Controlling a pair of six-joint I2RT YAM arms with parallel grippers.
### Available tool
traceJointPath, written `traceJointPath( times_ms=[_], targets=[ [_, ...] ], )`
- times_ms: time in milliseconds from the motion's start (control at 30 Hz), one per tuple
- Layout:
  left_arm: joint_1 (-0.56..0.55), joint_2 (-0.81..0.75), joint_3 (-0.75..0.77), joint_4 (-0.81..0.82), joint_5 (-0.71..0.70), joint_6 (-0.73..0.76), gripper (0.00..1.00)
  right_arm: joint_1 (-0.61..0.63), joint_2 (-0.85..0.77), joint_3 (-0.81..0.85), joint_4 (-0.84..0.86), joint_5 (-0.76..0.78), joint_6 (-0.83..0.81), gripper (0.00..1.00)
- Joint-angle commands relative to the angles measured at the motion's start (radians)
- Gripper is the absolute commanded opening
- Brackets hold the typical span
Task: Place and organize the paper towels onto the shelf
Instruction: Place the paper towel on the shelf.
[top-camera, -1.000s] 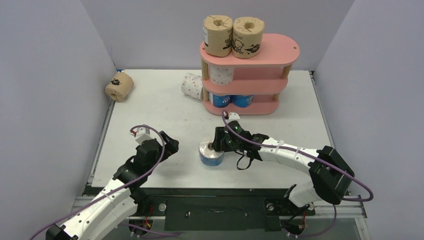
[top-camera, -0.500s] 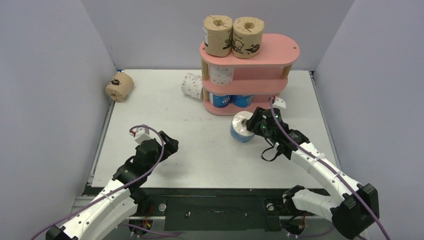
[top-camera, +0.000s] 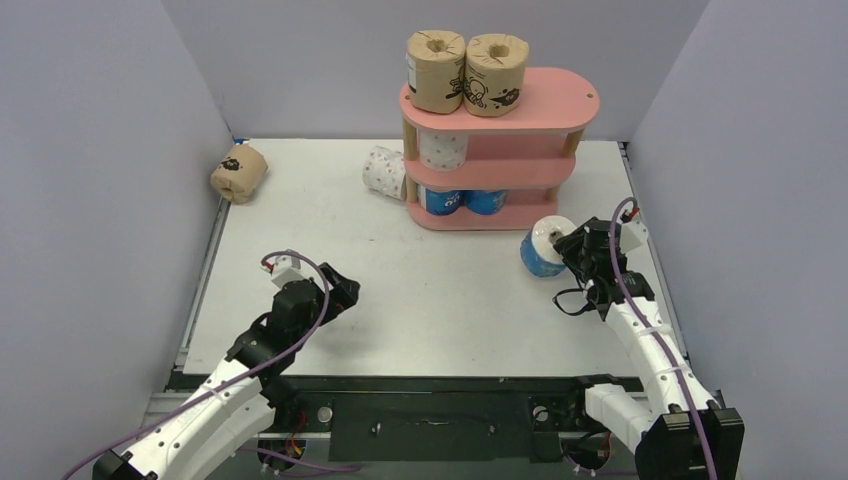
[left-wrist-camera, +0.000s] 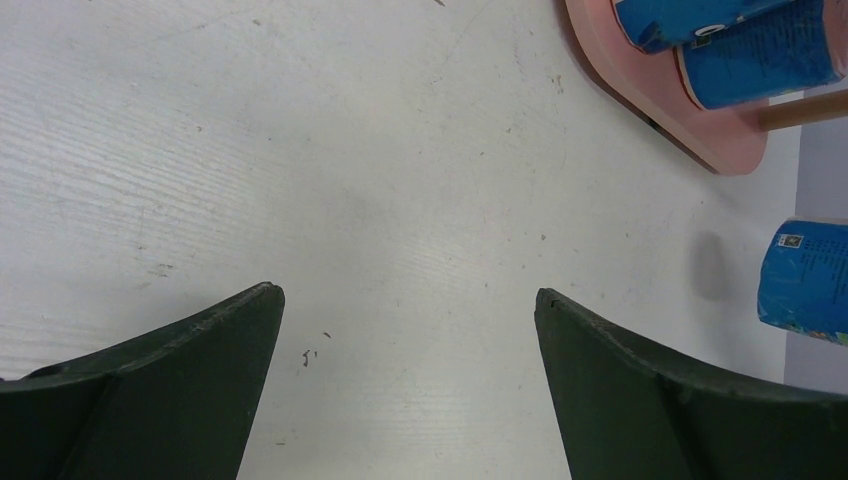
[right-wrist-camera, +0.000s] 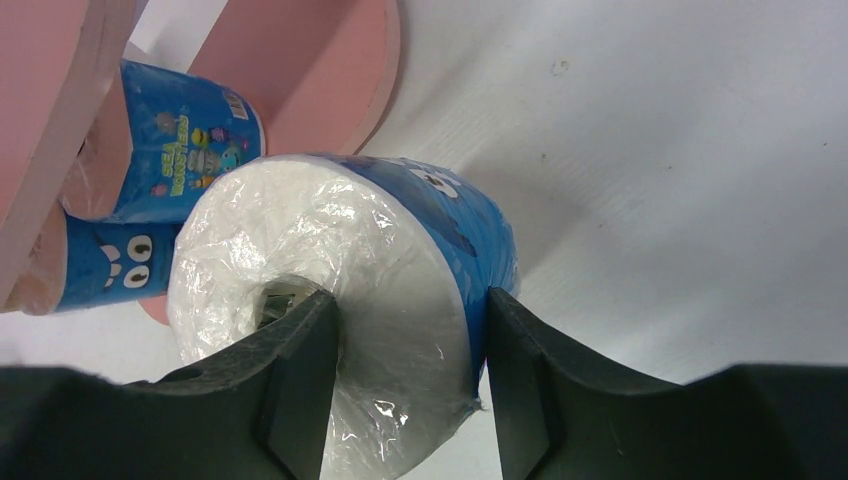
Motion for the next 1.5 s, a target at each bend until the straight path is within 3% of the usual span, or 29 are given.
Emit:
traceJointPath(
  times_ms=[0, 400, 1467],
  targets=[
    [0.007, -0.001, -0.016, 0.055, 0.039, -0.017, 0.97, -0.041, 0.002, 0.031, 0.093, 0.032, 0.07, 0.35],
    [0.008, 0.027, -0.036, 0.087, 0.105, -0.03, 0.97, -0.085, 0.085, 0.154, 0.121, 0.092, 0.077, 0.35],
    [0.01, 0.065, -0.055, 0.117, 0.111, -0.015, 0.97, -0.059, 0.456, 0.334, 0.218, 0.112, 0.072, 0.34]
  ],
)
